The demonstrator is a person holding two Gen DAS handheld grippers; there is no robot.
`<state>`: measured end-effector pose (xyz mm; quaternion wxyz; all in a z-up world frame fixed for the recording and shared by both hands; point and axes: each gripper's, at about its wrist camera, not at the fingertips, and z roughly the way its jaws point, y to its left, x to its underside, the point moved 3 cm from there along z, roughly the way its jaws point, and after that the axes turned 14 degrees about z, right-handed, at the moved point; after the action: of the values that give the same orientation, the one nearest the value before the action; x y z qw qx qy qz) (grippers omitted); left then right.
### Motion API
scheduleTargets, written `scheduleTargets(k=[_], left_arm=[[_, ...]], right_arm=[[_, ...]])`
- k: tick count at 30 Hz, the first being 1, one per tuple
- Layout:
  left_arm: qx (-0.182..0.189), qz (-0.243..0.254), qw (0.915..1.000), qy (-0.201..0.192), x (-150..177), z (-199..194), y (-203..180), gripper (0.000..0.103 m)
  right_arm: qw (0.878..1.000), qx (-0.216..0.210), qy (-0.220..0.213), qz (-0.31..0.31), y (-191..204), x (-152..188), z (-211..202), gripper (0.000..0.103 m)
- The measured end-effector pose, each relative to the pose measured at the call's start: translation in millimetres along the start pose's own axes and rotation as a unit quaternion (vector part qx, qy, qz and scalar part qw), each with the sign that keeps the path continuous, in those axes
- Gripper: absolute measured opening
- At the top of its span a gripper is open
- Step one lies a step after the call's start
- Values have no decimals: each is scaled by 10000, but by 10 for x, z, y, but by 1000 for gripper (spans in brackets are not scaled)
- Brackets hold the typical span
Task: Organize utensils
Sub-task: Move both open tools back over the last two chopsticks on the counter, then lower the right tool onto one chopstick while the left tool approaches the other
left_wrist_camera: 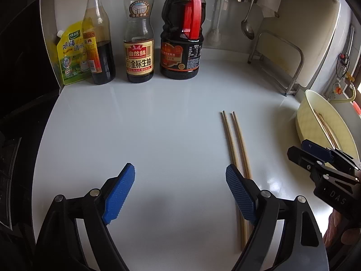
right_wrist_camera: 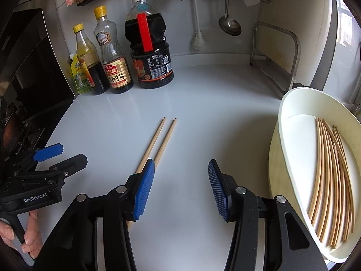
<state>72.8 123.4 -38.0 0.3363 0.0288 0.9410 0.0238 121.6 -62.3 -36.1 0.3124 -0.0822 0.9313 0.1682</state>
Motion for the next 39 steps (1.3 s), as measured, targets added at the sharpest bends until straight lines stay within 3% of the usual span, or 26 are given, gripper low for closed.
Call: scheduleTargets(k=[22,39], left_arm=[[-4,-134,9997,220,71,225,78,83],[130,-13,9993,354,97,377,-223,83]], right_arm=[[9956,323,592,-645,347,369,464,48],[9964,409,503,-547,35,295,431,48]])
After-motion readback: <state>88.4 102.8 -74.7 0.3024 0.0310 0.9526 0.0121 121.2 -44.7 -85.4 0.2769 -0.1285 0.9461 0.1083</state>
